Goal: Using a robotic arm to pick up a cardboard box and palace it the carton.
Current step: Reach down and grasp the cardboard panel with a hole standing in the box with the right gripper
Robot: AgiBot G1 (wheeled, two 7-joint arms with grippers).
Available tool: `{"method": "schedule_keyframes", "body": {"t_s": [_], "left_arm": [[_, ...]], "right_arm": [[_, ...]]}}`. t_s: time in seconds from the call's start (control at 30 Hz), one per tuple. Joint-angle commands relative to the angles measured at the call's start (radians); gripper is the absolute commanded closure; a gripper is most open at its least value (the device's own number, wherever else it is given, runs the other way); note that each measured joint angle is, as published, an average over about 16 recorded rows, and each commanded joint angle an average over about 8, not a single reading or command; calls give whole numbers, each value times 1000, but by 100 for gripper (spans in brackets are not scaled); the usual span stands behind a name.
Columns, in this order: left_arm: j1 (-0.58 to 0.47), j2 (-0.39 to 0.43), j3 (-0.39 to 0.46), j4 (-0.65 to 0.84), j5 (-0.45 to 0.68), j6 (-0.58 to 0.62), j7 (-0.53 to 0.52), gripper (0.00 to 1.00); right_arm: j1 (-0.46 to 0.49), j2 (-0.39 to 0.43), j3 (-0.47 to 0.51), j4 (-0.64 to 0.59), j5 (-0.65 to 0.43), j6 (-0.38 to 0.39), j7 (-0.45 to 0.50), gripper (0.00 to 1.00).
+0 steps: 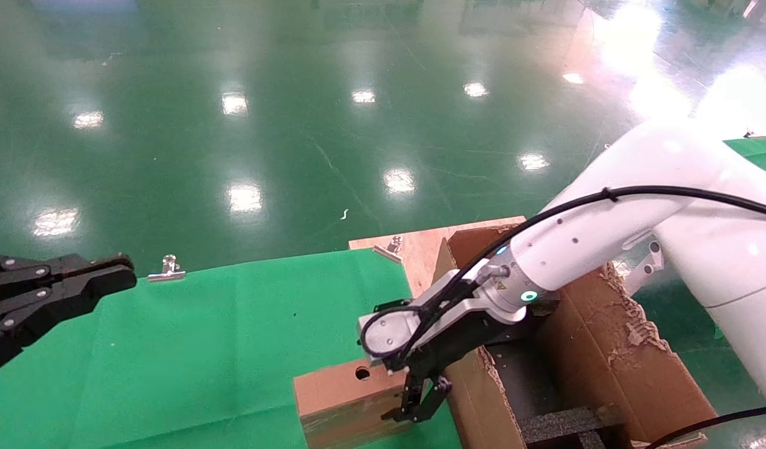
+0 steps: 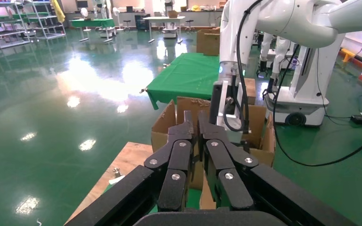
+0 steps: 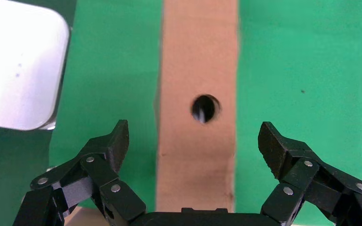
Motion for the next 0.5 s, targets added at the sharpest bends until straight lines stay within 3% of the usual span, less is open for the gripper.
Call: {"method": "schedule_keyframes", "body": {"t_s": [0.03, 0.1, 0.17, 0.2, 0.23, 0.5], "left_arm": [[0, 0, 0, 0, 0, 0, 0, 27], [0, 0, 0, 0, 0, 0, 0, 3], [0, 0, 0, 0, 0, 0, 0, 0], [0, 0, 0, 0, 0, 0, 0, 0], [0, 0, 0, 0, 0, 0, 0, 0], [0, 0, 0, 0, 0, 0, 0, 0]], "right_arm": [[11, -9, -26, -2, -7, 1, -5, 39], [16, -14, -39, -3, -10, 2, -9, 64], [22, -18, -51, -5, -15, 4, -15, 89], [24, -19, -56, -5, -17, 5, -17, 96], [26, -20, -59, -5, -18, 6, -19, 100], [28, -21, -61, -6, -18, 8, -21, 100]]}}
